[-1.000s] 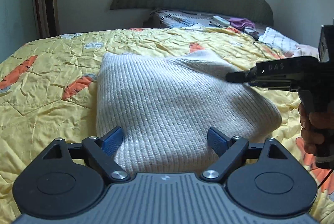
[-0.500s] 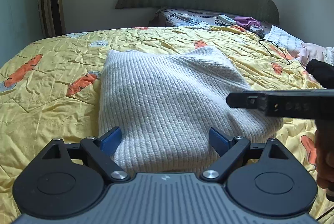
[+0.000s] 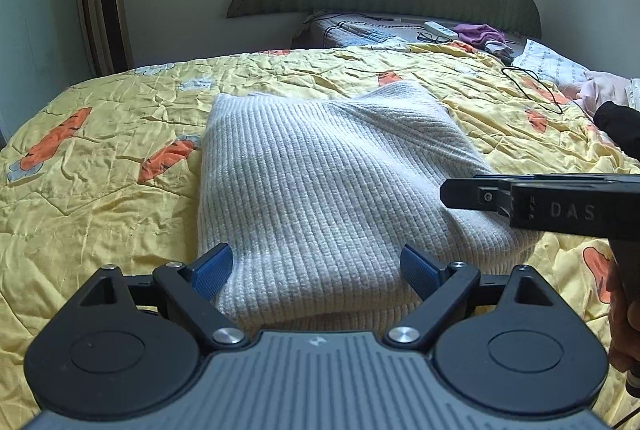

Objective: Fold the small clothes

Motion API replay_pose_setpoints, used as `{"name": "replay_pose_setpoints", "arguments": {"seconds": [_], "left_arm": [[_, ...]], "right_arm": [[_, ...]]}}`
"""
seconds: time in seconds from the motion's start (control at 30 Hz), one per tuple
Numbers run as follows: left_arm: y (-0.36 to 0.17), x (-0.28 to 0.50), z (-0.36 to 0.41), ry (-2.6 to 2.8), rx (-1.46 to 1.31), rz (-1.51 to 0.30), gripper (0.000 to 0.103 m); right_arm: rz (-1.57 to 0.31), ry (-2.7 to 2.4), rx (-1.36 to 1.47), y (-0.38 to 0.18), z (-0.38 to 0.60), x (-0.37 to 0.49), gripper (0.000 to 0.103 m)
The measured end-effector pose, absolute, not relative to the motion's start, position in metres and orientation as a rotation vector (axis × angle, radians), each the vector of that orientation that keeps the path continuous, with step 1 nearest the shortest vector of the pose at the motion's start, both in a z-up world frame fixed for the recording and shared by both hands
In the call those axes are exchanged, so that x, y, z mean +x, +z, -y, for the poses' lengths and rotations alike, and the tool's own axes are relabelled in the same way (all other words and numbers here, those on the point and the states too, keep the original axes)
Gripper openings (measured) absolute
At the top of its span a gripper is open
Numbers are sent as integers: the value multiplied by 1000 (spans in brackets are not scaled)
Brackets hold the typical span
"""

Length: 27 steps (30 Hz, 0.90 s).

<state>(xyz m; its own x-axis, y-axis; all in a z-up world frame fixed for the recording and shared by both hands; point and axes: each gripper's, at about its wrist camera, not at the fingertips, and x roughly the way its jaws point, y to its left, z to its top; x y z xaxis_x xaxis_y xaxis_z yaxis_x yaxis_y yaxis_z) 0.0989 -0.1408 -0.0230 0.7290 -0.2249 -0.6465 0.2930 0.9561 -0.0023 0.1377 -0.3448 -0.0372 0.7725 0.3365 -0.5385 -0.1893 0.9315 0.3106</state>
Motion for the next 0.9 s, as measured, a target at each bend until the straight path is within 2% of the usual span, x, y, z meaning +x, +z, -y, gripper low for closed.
{"name": "replay_pose_setpoints", "arguments": {"seconds": [0.07,0.27,0.53,0.6,0.7,0.73,0.77,0.8,0.83,0.9], "left_arm": [[-24,99,141,-284,100,-698,92],[-26,98,143,-277,118,-691,92],[-28,92,126,-285,86,-677,92],[-35,98,123,-278,75,-719,96],[-27,93,114,-302,39,-674,96],[-22,94,109,-312,22,-654,96],[-17,97,103,-319,-2,-645,96],[-14,102,96,-327,-31,-648,97],[-13,110,88,-340,-71,-663,98],[-15,131,71,-382,-183,-723,100]], "right_arm": [[-622,285,190,-33,337,131,48],[-610,244,15,-34,320,118,50],[-616,238,37,-39,326,114,50],[-632,237,26,-46,326,116,50],[-630,247,70,-44,330,115,52],[-606,261,84,-38,331,111,55],[-572,280,101,-29,335,106,66],[-545,285,113,-23,339,104,87],[-524,275,119,-18,343,104,97],[-500,242,126,-15,355,111,102]]}}
